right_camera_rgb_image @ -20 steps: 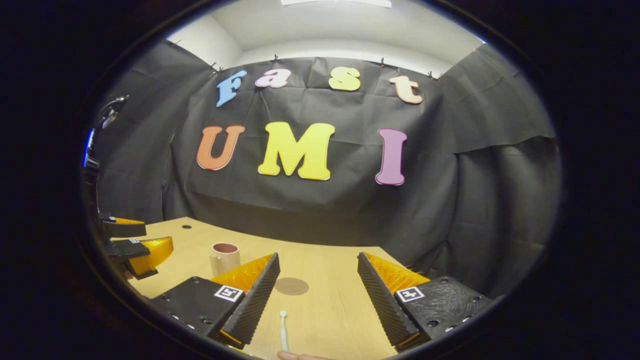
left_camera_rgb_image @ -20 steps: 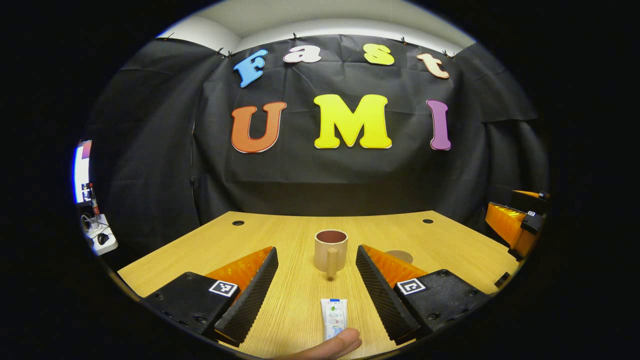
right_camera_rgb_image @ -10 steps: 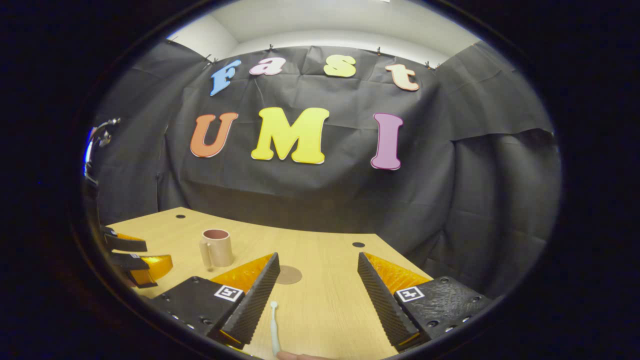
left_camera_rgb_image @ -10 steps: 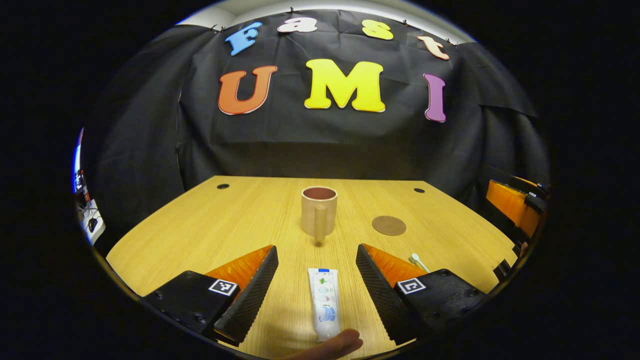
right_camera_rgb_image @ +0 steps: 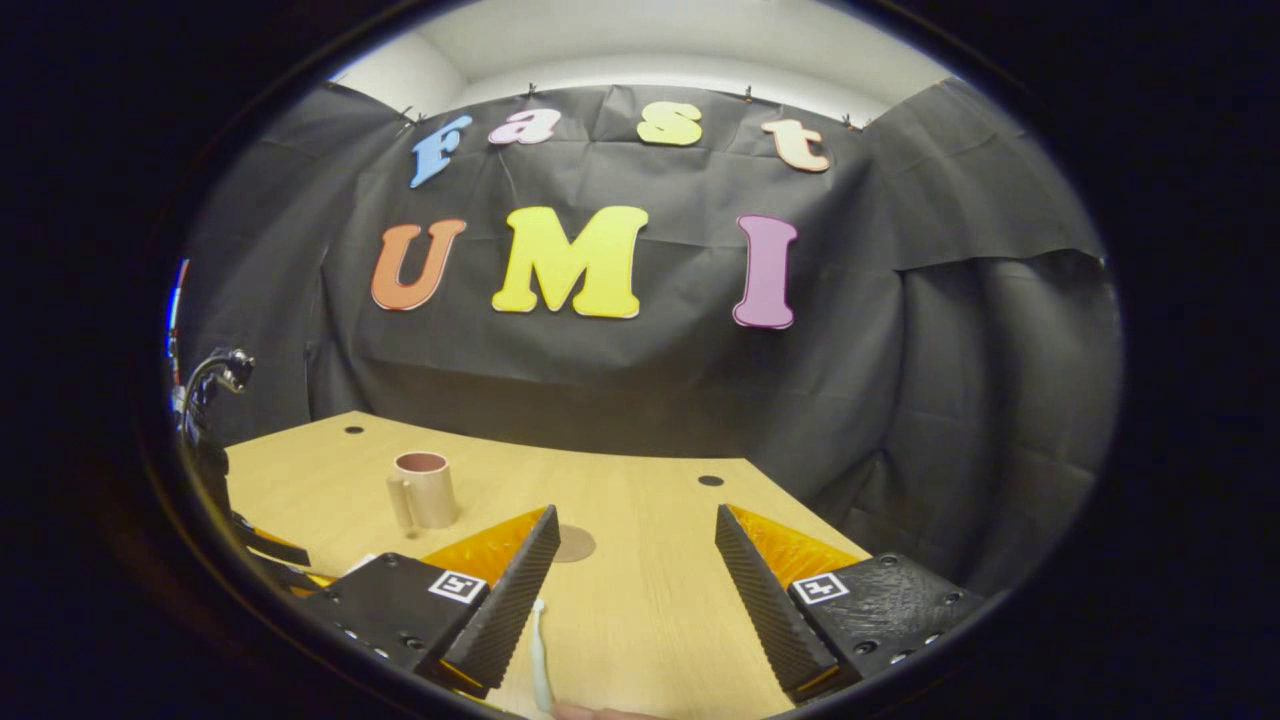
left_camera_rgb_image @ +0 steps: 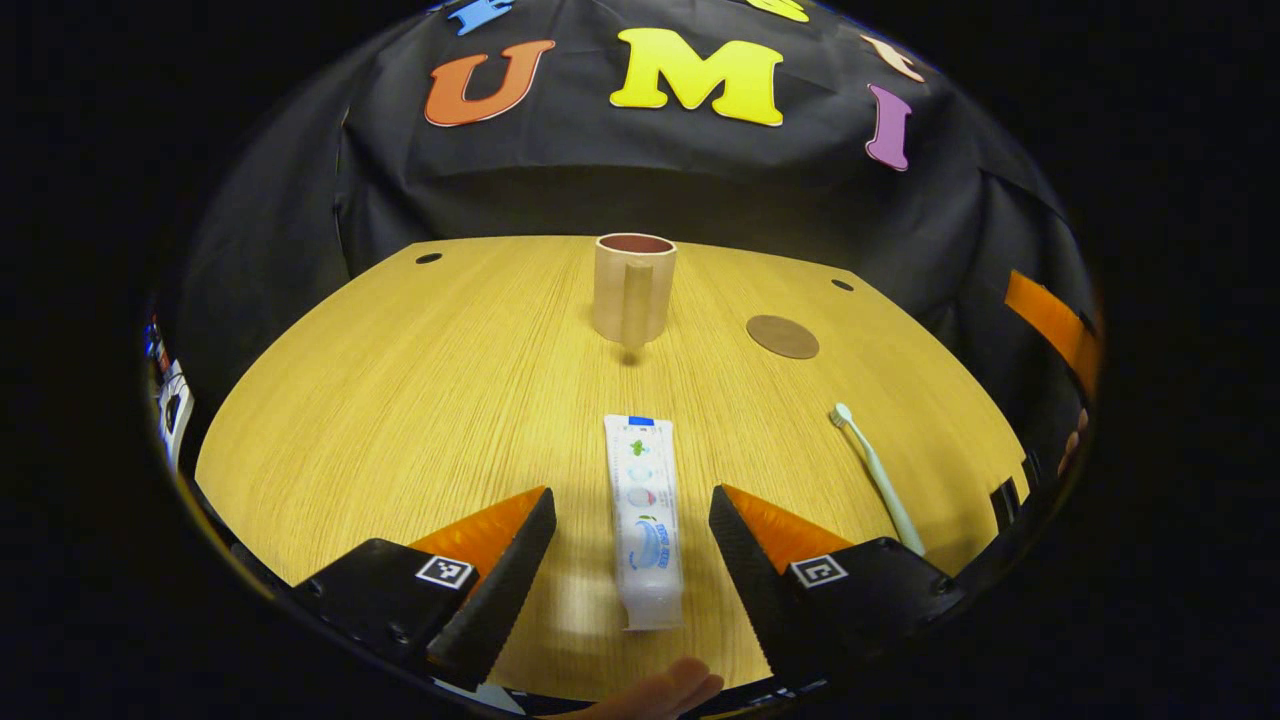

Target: Put the toothbrush and toothpaste on the desktop into the cup, then pick up the cup and place it on the coaster on the desktop.

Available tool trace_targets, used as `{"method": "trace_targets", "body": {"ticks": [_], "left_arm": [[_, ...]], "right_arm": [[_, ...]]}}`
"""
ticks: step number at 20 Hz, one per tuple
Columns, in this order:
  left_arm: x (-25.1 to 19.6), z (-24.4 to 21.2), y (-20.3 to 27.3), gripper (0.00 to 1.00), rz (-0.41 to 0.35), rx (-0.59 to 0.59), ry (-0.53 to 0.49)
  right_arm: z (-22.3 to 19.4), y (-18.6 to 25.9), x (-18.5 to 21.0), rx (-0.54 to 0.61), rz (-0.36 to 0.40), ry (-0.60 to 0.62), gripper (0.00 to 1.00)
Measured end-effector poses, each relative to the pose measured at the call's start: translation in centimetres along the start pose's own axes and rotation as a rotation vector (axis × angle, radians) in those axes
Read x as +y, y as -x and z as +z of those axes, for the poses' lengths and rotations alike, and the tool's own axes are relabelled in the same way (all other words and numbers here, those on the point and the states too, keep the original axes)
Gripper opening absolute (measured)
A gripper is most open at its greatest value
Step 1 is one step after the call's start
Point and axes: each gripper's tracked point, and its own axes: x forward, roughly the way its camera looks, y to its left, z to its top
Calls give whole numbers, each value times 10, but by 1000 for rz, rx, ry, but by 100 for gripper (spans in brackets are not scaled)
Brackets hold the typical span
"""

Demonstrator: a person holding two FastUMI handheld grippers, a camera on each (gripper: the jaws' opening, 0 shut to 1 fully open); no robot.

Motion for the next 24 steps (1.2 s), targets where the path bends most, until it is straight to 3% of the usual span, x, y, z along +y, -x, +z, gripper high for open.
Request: {"method": "trace_targets", "body": {"ticks": [4,5,12,13,14,16,18,19,24], "left_arm": [[-9,-19,-5,100,-13,55,-13],[-10,-20,-6,92,-11,60,-7],[-6,-23,-15,70,-1,78,-51],[-6,-21,-15,74,2,76,-58],[-5,-23,-16,63,5,77,-65],[-4,-22,-16,51,-1,81,-71],[-2,-21,-14,48,-4,69,-51],[0,-20,-15,53,-3,52,-46],[-2,-15,-9,42,-11,3,-68]], "right_arm": [[0,0,-1,1,-2,5,95],[1,0,-2,-1,-4,5,95],[-5,-4,-4,20,-7,-2,95],[-6,-5,-3,26,-6,-3,95],[-8,-6,-3,32,-5,-5,95],[-10,-7,-2,44,-1,-8,95],[-13,-7,-2,56,3,-12,95],[-15,-8,-2,61,3,-14,95],[-25,-14,1,95,7,-23,95]]}}
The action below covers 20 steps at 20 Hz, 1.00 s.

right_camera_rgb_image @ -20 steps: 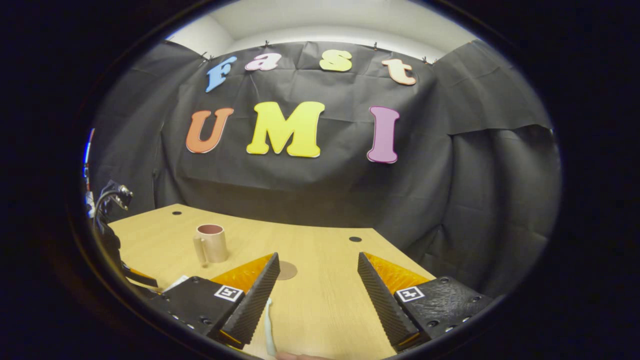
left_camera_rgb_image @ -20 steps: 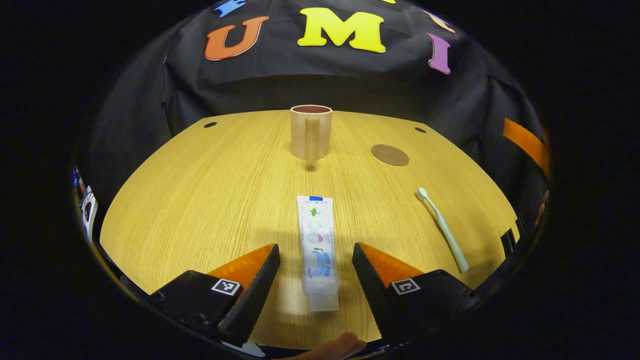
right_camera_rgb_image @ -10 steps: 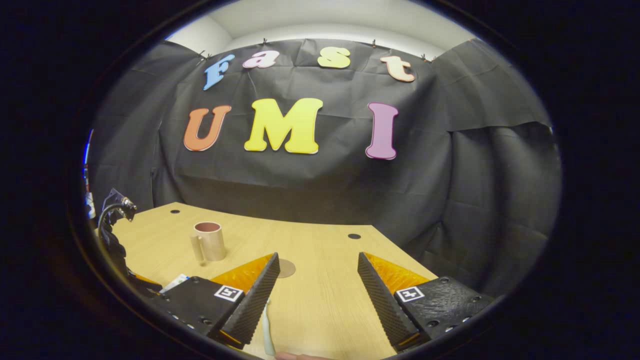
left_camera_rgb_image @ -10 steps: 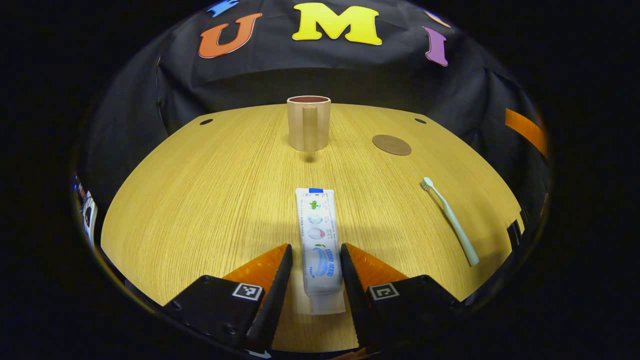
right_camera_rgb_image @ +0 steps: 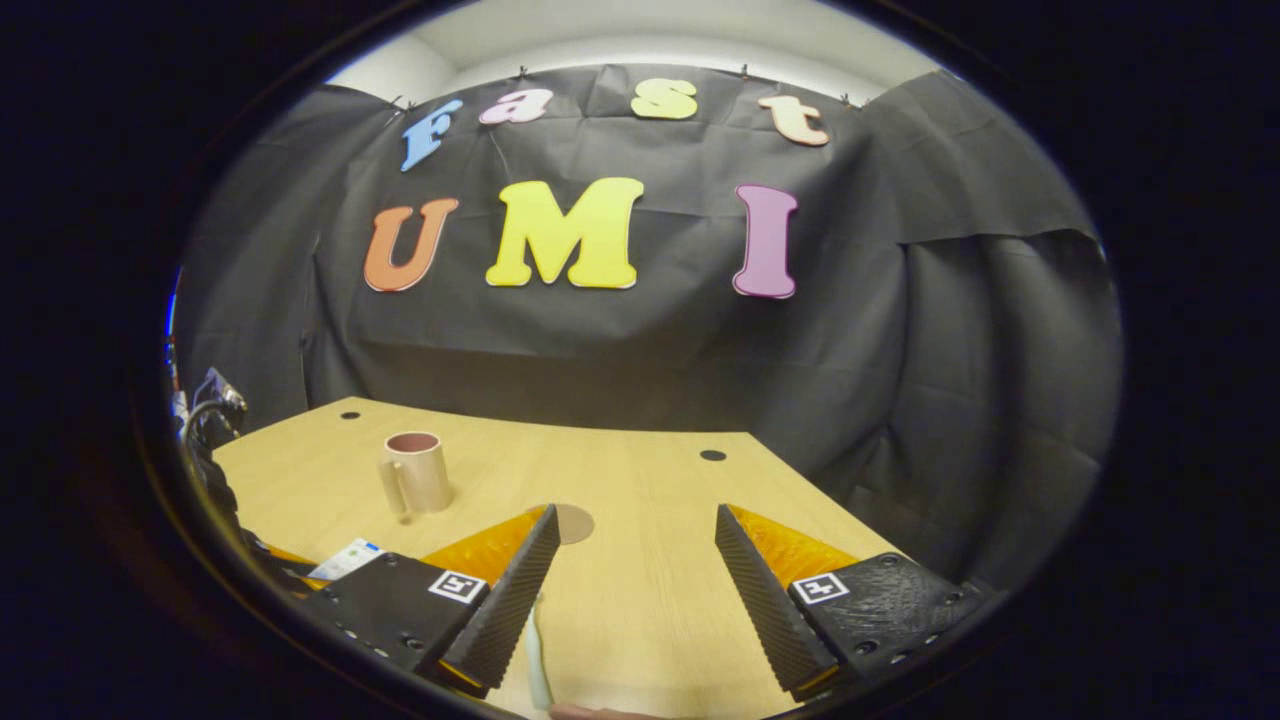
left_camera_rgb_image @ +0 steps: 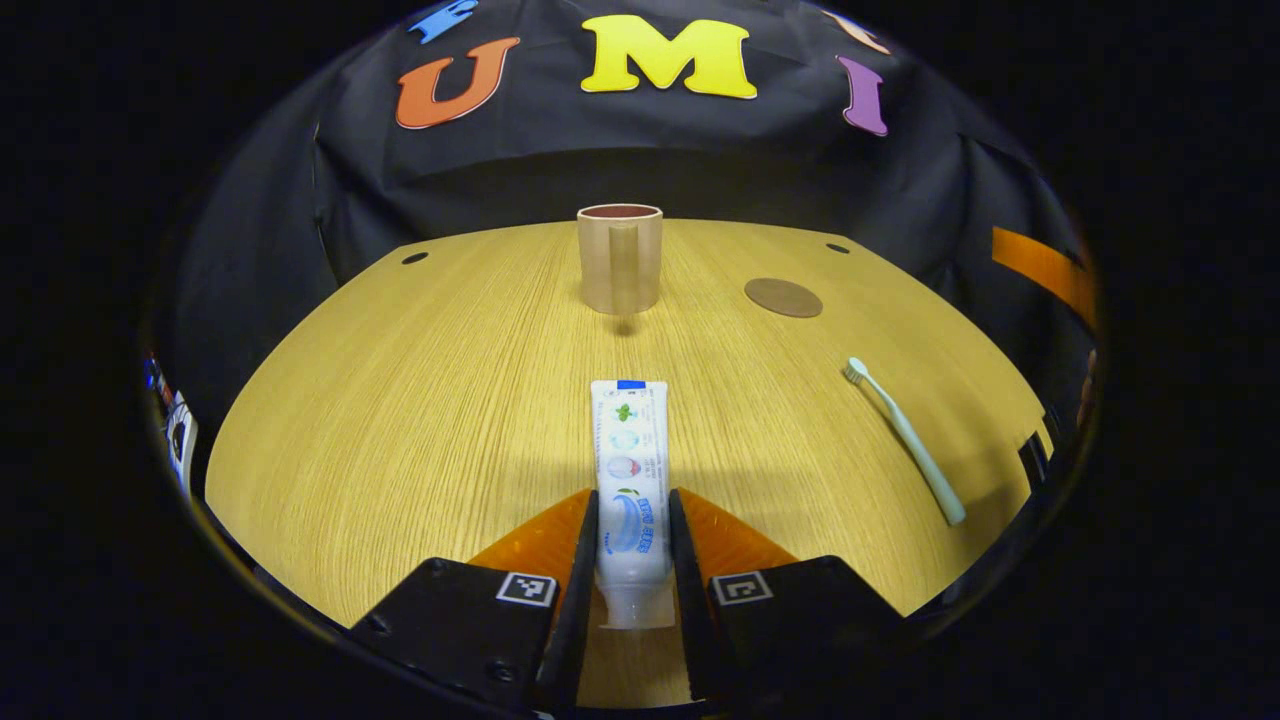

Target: Put the toothbrush and toothpaste on the desktop into the cup, then pick up the cup and place it on the coaster on the desktop.

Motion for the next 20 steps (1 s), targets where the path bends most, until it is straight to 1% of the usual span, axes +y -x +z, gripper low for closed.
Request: {"method": "trace_targets", "body": {"ticks": [3,6,10,12,13,14,16,19,20], "left_arm": [[4,20,12,42,30,-82,-5],[7,48,29,42,63,-204,-14],[5,73,47,41,65,-323,1],[6,80,57,41,71,-370,8],[7,85,62,42,80,-397,7],[9,89,67,42,89,-424,4],[7,92,70,42,90,-447,-26],[3,94,72,41,77,-464,-29],[1,92,71,41,69,-462,-28]], "right_arm": [[-13,-5,10,37,26,-5,95],[-32,-16,23,89,56,8,95],[-71,-26,44,227,127,-10,95],[-87,-28,52,284,143,-12,95],[-96,-30,54,306,148,-9,97],[-102,-31,57,326,151,-5,96],[-114,-35,61,362,156,7,95],[-133,-40,68,417,147,9,92],[-140,-41,69,442,148,-5,87]]}}
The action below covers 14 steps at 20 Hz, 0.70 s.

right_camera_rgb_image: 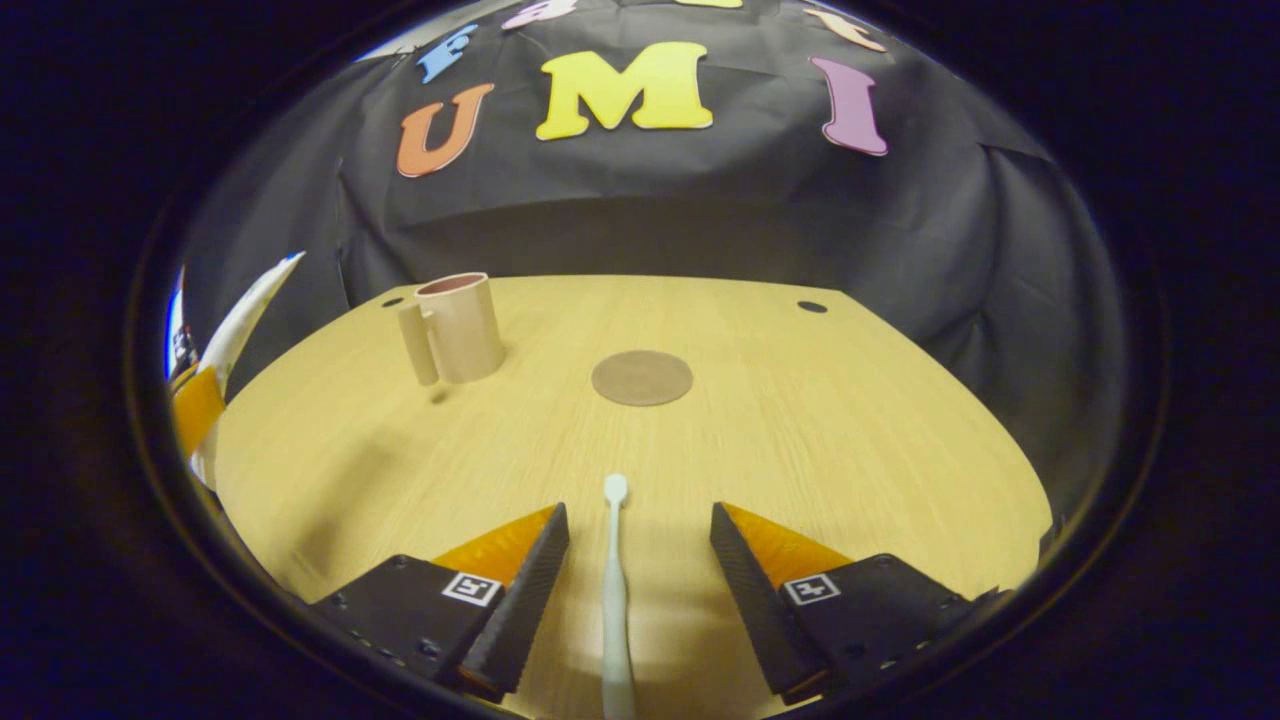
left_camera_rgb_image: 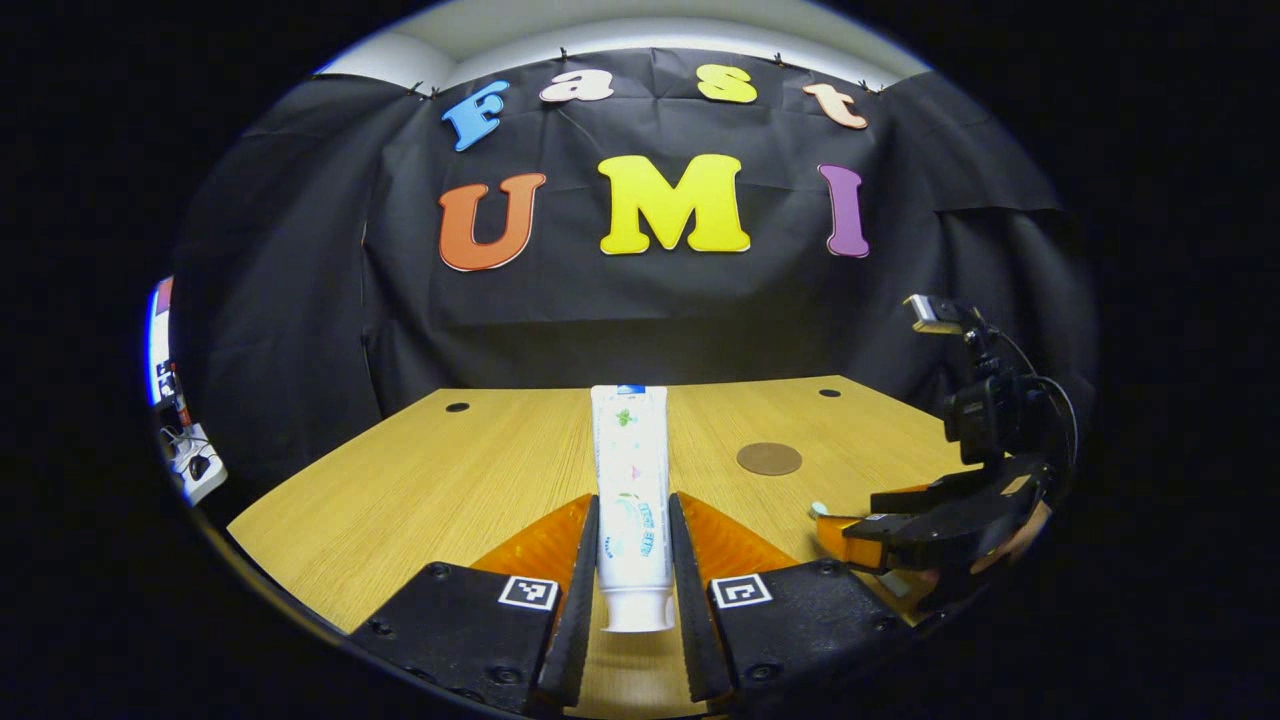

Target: Put the toothbrush and toothpaste on the desktop into the cup, then pick up the cup and place it on the coaster on the desktop.

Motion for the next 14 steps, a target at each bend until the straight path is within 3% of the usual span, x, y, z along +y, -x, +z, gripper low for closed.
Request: {"method": "trace_targets", "body": {"ticks": [1,4,5,6,7,8,9,11,14], "left_arm": [[-1,-2,-1,41,-4,4,3],[-3,-5,-2,41,-13,17,15],[-1,-5,-1,42,-12,19,15],[0,-4,-1,41,-7,17,18],[1,-3,-2,41,-4,16,19],[1,-4,-2,41,0,14,21],[2,-3,-2,41,3,11,26],[0,-4,-5,41,-1,13,34],[3,-1,-4,41,8,7,34]], "right_arm": [[-9,-1,3,38,16,-13,77],[-6,-3,7,33,36,-13,63],[-7,-3,9,27,35,-6,49],[-10,-4,11,38,46,-3,46],[-8,-4,12,32,45,-18,27],[-8,-4,14,40,65,-21,25],[-7,-4,17,36,88,-31,15],[-5,-5,18,36,107,-56,4],[-1,-2,16,5,109,-54,1]]}}
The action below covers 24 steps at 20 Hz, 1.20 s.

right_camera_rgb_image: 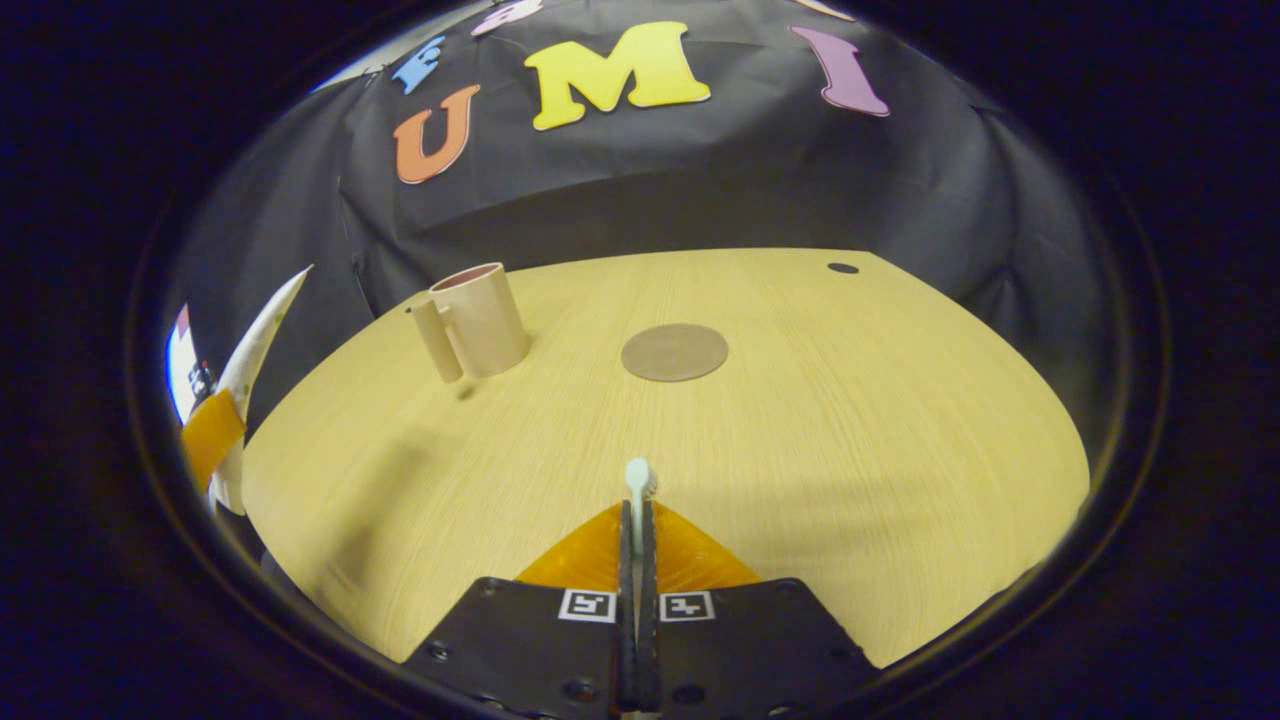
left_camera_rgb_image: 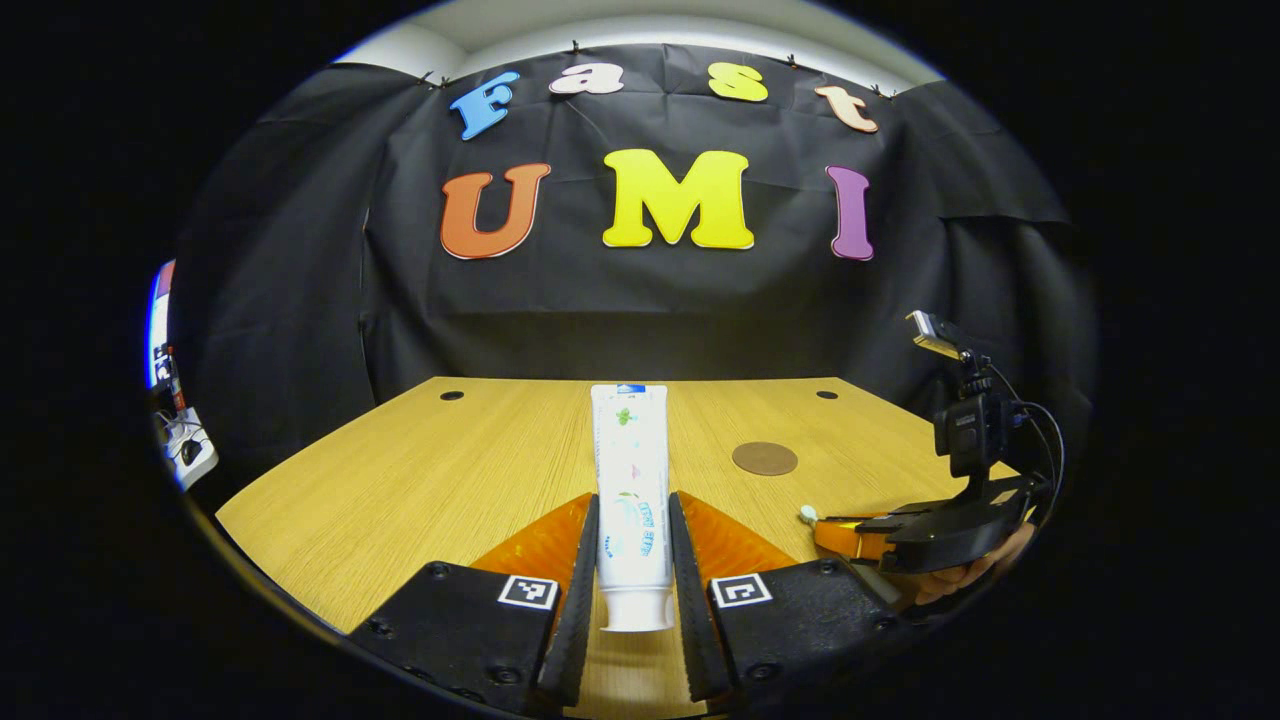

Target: Put the toothbrush and toothpaste on the desktop into the cup, then pick up the cup and place it on the coaster on the desktop.

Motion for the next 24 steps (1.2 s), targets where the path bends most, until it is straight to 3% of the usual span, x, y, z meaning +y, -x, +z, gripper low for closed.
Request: {"method": "trace_targets", "body": {"ticks": [12,20,24], "left_arm": [[22,18,-1,41,43,-59,33],[24,85,-40,41,14,-182,37],[28,114,-79,41,-10,-185,78]], "right_arm": [[84,89,25,-416,25,69,0],[91,104,23,-455,19,90,1],[89,101,20,-445,15,83,1]]}}
